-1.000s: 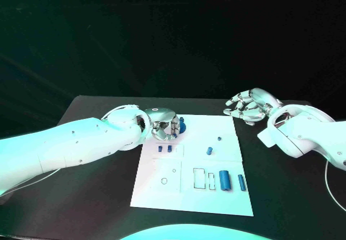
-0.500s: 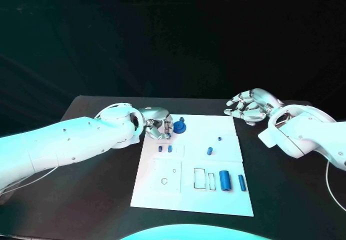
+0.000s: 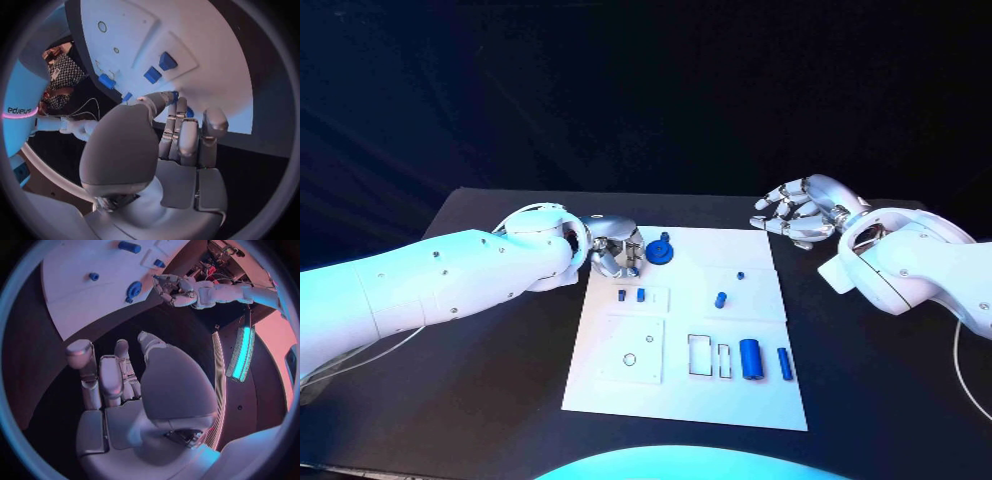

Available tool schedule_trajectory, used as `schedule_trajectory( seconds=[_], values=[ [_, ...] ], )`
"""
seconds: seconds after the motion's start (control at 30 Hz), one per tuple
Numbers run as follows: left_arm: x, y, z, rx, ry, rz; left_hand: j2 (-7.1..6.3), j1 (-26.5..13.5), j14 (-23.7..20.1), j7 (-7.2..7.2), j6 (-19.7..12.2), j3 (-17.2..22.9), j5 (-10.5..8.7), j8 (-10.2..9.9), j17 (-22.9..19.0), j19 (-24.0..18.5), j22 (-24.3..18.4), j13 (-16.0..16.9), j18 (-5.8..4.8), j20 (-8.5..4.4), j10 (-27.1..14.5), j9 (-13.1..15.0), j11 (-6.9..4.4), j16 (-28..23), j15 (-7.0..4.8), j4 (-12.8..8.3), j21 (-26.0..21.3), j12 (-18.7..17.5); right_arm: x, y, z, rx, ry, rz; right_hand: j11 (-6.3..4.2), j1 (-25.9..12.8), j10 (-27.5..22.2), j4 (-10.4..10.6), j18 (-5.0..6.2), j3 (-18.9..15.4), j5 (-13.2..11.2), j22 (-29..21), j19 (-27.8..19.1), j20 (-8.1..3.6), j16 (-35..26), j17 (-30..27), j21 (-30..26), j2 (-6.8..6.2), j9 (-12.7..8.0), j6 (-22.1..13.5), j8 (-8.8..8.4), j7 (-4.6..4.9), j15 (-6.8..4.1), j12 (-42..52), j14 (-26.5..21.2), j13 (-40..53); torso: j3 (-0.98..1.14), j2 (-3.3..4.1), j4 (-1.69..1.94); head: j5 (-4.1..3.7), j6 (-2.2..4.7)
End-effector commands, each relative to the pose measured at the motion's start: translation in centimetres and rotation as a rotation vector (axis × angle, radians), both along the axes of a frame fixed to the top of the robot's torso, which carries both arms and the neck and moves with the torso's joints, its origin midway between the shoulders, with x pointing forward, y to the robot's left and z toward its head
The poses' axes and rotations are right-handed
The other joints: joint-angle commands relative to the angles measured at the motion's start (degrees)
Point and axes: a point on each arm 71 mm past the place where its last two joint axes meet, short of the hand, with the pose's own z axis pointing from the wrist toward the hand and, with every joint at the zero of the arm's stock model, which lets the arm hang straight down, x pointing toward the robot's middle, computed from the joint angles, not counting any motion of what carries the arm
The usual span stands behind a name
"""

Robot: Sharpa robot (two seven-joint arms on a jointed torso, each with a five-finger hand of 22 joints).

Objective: Assemble the parts on the task board

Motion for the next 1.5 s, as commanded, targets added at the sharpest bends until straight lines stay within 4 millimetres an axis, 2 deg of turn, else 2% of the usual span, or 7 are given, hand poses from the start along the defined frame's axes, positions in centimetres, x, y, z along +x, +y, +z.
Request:
schedule_trajectory(
  seconds=[0.03,0.53,1.17,1.5],
  values=[
    [0.00,-0.15,-0.23,0.011,0.029,-0.011,0.03,-0.6,0.1,0.10,0.4,0.1,0.08,-0.3,0.0,-0.2,0.0,-0.1,-0.58,0.08,0.5,0.0,-0.10,0.1,-0.06,-0.2,0.1,-0.3,-0.02,0.12,0.07,0.001,-0.012,0.011,-0.25,-0.3,-0.3,-0.1,0.94,0.4,0.3,0.0,0.0,-0.16,-0.2,0.1,0.1,-0.55,-0.1,0.1,0.36,0.04,-0.08,-0.4,-0.2,-0.1,0.02,0.00,0.00,0.00,-0.08],
    [0.39,-0.24,-0.46,0.007,0.030,-0.015,0.03,-0.6,0.1,0.10,0.4,0.1,0.05,-0.3,-0.2,-0.3,-0.2,-0.1,-0.53,0.08,0.5,0.0,-0.10,0.1,-0.05,-0.3,0.0,-0.4,-0.01,0.14,0.10,0.003,-0.016,0.011,-0.26,-0.3,-0.3,-0.1,0.97,0.4,0.3,-0.1,-0.1,-0.16,-0.4,-0.1,-0.2,-0.56,-0.1,0.1,0.38,0.04,-0.09,-0.4,-0.3,-0.1,-0.02,-0.05,0.01,-0.17,-0.26],
    [0.31,-0.70,-0.89,0.006,0.052,-0.032,0.12,-0.7,-0.2,0.06,0.7,0.2,-0.06,-0.4,-0.8,-0.9,-0.8,-0.1,-0.37,0.09,0.8,0.1,-0.14,-0.1,-0.07,-0.4,-0.5,-0.6,0.00,0.15,0.07,0.002,-0.014,0.011,-0.26,-0.3,-0.3,-0.1,0.97,0.4,0.3,-0.1,-0.1,-0.16,-0.4,-0.1,-0.2,-0.56,-0.1,0.1,0.38,0.04,-0.09,-0.4,-0.3,-0.1,0.05,-0.04,0.04,-0.23,-0.49],
    [0.19,-0.72,-1.03,0.014,0.071,-0.039,0.20,-0.7,-0.5,-0.10,1.2,0.2,-0.11,-0.5,-1.1,-1.5,-1.2,0.0,-0.26,0.06,1.5,0.2,-0.29,-0.3,-0.16,-0.7,-0.9,-1.1,0.04,0.16,0.06,0.001,-0.014,0.011,-0.26,-0.3,-0.3,-0.1,0.97,0.4,0.3,-0.1,-0.1,-0.16,-0.4,-0.1,-0.2,-0.56,-0.1,0.1,0.38,0.04,-0.09,-0.4,-0.3,-0.1,0.00,-0.06,0.04,-0.23,-0.58]
  ],
)
